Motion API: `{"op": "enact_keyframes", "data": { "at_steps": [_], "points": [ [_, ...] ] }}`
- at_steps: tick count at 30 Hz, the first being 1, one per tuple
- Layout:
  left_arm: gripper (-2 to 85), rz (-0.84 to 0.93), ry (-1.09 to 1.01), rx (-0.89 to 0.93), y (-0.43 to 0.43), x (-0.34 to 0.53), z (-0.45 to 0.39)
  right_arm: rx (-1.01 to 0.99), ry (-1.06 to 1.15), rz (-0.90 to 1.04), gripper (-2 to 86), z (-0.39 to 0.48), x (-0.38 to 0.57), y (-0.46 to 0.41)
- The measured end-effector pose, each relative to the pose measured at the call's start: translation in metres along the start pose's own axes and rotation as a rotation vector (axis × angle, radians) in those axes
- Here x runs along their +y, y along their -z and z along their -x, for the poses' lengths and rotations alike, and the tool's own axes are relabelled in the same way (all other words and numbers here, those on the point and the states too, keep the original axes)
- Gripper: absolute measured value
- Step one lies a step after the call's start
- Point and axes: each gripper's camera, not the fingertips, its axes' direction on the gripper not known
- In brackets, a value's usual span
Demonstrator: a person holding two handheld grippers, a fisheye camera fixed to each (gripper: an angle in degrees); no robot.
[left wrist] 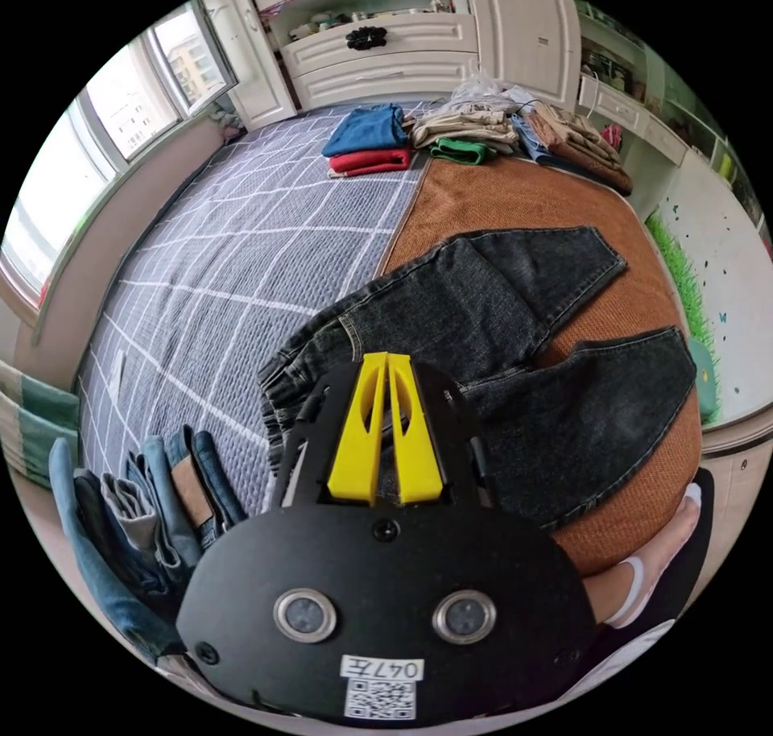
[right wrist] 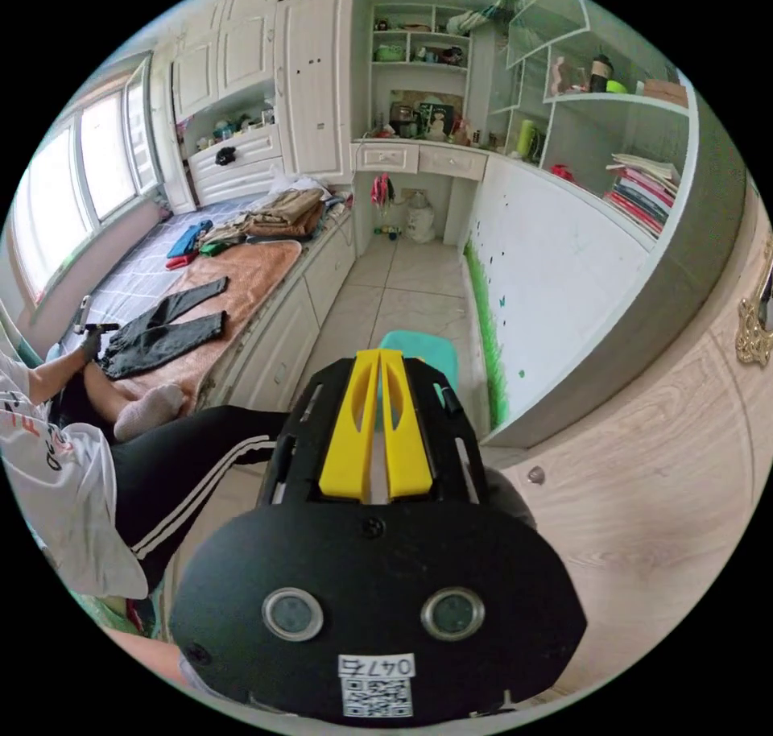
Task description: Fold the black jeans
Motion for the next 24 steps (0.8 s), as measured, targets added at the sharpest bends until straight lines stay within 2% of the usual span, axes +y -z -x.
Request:
{"op": "enact_keyframes", "data": {
  "at_steps": [5, 8, 12, 14, 19, 24],
  "points": [
    [-1.0, -0.013, -0.027, 0.041, -0.013, -0.013, 0.036, -0.248, 0.101, -0.155, -1.2, 0.134, -0.036, -0.026],
    [-1.0, -0.031, -0.043, 0.048, -0.018, -0.014, 0.061, -0.442, 0.204, -0.113, -1.2, 0.235, -0.074, -0.061],
    [-1.0, -0.047, 0.003, 0.057, -0.033, 0.008, 0.097, -0.583, 0.374, -0.041, -0.8, 0.369, -0.119, -0.121],
    [-1.0, -0.033, 0.081, 0.07, -0.043, 0.019, 0.127, -0.619, 0.478, -0.011, -0.1, 0.458, -0.142, -0.166],
    [-1.0, -0.005, 0.233, 0.202, -0.07, 0.034, 0.193, -0.675, 0.502, 0.126, 2.0, 0.587, -0.2, -0.257],
    [-1.0, 0.074, 0.353, 0.29, -0.12, 0.04, 0.247, -0.491, 0.464, 0.224, 3.6, 0.654, -0.271, -0.337]
  ]
}}
